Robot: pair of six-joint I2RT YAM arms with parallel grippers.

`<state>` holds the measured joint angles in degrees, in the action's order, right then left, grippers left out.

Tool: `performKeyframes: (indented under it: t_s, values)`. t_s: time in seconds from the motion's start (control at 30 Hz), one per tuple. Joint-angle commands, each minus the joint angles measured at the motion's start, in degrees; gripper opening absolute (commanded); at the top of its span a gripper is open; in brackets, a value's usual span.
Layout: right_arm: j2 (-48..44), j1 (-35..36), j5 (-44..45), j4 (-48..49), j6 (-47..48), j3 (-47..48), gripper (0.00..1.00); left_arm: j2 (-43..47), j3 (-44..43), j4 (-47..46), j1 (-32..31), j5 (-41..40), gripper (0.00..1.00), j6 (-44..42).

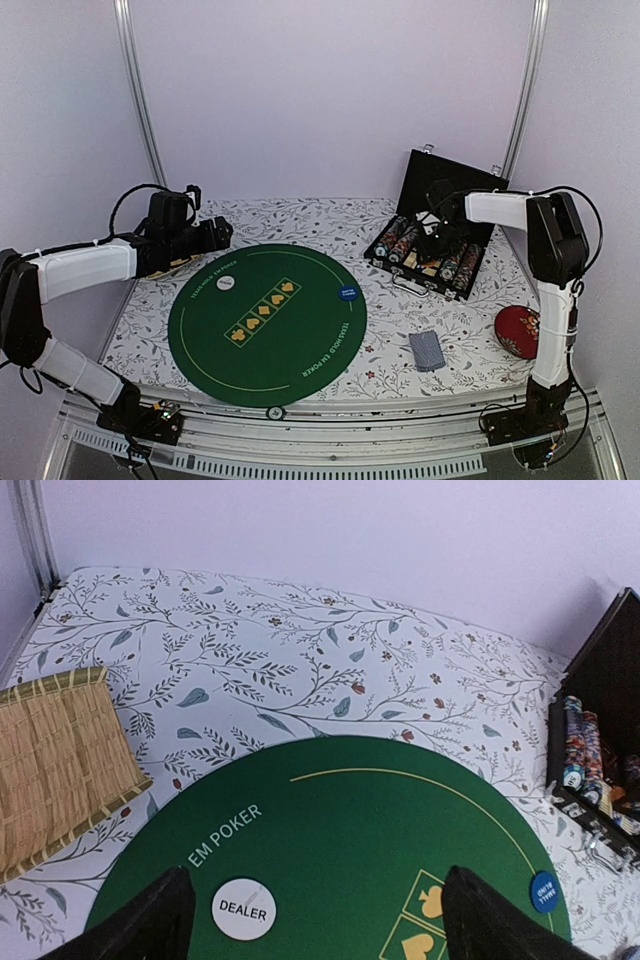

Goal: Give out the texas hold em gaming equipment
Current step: Pick up the big blind button from the chip case, then place the big blind button in the big blind area.

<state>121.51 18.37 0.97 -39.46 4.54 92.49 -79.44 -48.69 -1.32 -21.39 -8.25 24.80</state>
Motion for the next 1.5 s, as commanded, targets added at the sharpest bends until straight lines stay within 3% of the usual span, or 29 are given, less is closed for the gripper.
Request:
performKeyframes:
  t_s: [0.0,0.23,0.4,0.53,0.7,0.9,1.13,1.27,1.37,1.47]
  values:
    - [-6.6,1.2,1.9,0.7,1.2,-2.2,0.44,0.8,0.2,0.3,-0.3,0.0,0.88,-0.9]
    - [-14.1,7.1,3.0,6.7,4.6,-4.1,0.42,1.3,0.1,-0.2,-0.4,0.5,0.88,-0.8]
    - [-15.9,18.7,-11.1,10.1,8.4,-6.2,0.42,1.8,0.4,-0.6,-0.3,0.3,0.88,-0.7]
    - [-12.3,32.3,-18.9,9.1,14.2,-5.3,0.43,1.8,0.6,-0.9,-0.3,0.9,0.88,0.0]
    - [-3.2,40.6,-23.5,7.6,15.4,0.3,0.41,2.3,1.6,-1.0,-0.4,2.5,0.88,0.6]
    - [5.6,46.7,-17.8,4.2,15.5,5.2,0.41,4.6,3.7,-0.9,-0.3,4.2,0.88,1.2]
    - [9.3,48.1,-15.0,3.8,13.0,6.1,0.41,8.4,6.0,-0.7,-0.4,3.9,0.88,1.0]
    - [9.4,49.1,-14.1,2.8,13.4,6.7,0.57,9.7,6.4,-0.3,-0.4,4.7,0.88,0.9]
    - [7.3,49.4,-13.5,3.4,13.1,6.0,0.98,10.1,6.1,0.8,-0.4,6.4,0.88,0.5]
    - [2.6,49.4,-11.8,5.6,11.9,4.2,0.99,10.1,5.4,2.3,-0.5,8.0,0.88,-0.5]
